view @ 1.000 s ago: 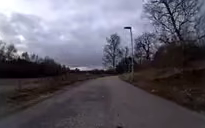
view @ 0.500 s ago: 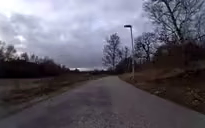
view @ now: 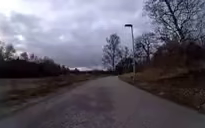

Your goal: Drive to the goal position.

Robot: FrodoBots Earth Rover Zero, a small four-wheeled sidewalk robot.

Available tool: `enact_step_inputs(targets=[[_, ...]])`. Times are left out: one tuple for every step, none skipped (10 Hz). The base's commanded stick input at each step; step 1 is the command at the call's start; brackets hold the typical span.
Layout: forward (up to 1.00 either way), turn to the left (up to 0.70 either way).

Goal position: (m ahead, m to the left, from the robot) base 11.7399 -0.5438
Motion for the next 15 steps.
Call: enact_step_inputs(targets=[[0.50,0.00],[0.50,0.00],[0.50,0.00],[0.50,0.00],[0.50,0.00],[0.50,0.00],[0.50,0.00],[0.50,0.00],[0.50,0.00],[0.50,0.00],[0.50,0.00],[0.50,0.00],[0.50,0.00],[0.50,0.00],[0.50,0.00]])
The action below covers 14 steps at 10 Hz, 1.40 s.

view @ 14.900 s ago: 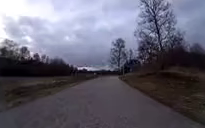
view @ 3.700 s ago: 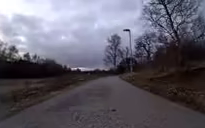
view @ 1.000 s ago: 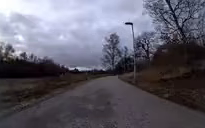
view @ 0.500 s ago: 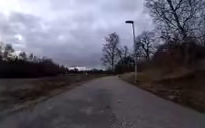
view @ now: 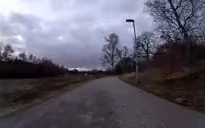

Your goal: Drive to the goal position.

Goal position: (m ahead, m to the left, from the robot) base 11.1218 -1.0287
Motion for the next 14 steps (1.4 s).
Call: enact_step_inputs(targets=[[0.50,0.00],[0.50,0.00],[0.50,0.00],[0.50,0.00],[0.48,0.00],[0.42,0.00],[0.36,0.00],[0.31,0.00],[0.25,0.00],[0.19,0.00],[0.13,0.00],[0.11,0.00],[0.12,0.00],[0.12,0.00]])
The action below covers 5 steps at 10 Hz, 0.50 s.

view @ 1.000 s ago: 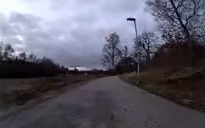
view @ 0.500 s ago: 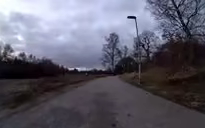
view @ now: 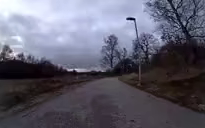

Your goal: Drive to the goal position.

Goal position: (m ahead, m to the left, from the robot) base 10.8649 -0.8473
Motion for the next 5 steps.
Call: enact_step_inputs(targets=[[0.13,0.00],[0.14,0.00],[0.16,0.00],[0.16,0.00],[0.16,0.00]])
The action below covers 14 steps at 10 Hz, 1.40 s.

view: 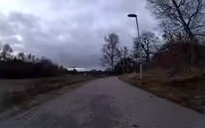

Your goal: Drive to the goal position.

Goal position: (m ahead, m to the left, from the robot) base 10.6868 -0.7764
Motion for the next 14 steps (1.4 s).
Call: enact_step_inputs(targets=[[0.17,0.00],[0.16,0.00],[0.16,0.00],[0.17,0.00],[0.21,0.00],[0.36,0.00],[0.50,0.00],[0.50,0.00],[0.50,0.00],[0.50,0.00],[0.50,0.00],[0.50,0.00],[0.50,0.00],[0.50,0.00]])
